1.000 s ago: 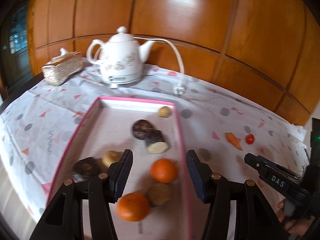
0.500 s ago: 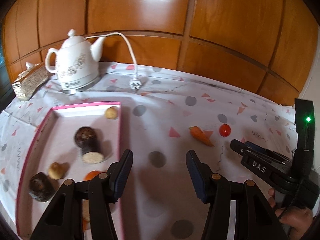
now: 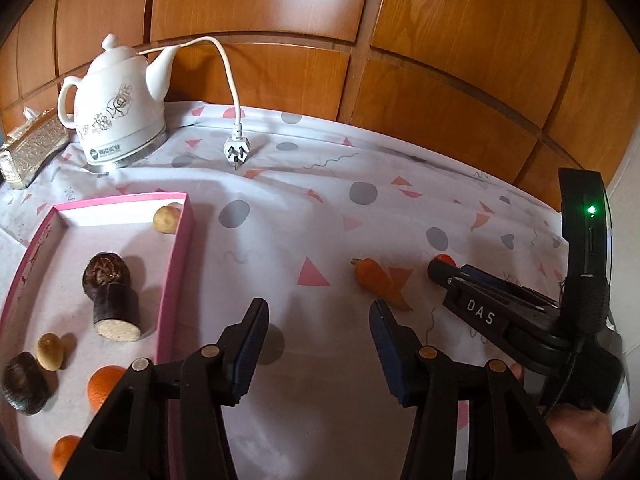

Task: Organize fruits
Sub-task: 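Reach the right tool to the red tomato and grasp it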

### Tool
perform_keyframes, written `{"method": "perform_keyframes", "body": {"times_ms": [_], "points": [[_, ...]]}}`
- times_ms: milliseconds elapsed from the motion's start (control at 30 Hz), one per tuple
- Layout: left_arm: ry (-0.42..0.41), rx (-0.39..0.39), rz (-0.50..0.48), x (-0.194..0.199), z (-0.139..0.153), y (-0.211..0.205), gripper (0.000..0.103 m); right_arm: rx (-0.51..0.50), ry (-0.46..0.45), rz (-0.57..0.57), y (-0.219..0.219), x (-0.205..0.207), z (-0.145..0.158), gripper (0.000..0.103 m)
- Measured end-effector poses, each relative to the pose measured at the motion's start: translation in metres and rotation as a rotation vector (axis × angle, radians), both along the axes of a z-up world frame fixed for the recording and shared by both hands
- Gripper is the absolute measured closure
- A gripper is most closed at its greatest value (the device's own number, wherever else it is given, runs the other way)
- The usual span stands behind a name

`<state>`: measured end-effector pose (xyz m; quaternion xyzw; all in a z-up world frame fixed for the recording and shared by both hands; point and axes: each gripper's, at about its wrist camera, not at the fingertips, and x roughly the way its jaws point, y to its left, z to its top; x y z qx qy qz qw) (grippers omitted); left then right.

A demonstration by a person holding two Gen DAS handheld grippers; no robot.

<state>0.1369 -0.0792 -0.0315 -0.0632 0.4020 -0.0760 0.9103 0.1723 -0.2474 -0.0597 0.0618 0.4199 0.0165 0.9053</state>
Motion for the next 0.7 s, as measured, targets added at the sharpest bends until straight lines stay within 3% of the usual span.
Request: {"method": "perform_keyframes", "body": {"times_ms": [100,167,333,700], "points": [[0.010,-0.004,0.008,0.005,-0.004,-0.001,0.050,-0.010,-0.003,0.006,0.001,0.004,-0.004,0.068],[0.021,-0.006,0.007,0.009,-0.007,-0.002,0.051,-0.010,0.005,0.014,0.001,0.006,-0.007,0.075],[0.028,-0.013,0.011,0.015,-0.010,-0.006,0.062,-0.026,-0.014,0.011,-0.002,-0.001,-0.007,0.076],[0.069,-0.047,-0.050,0.039,-0.017,-0.040,0.063,-0.039,-0.028,-0.049,-0.023,-0.016,-0.005,0.076]]}}
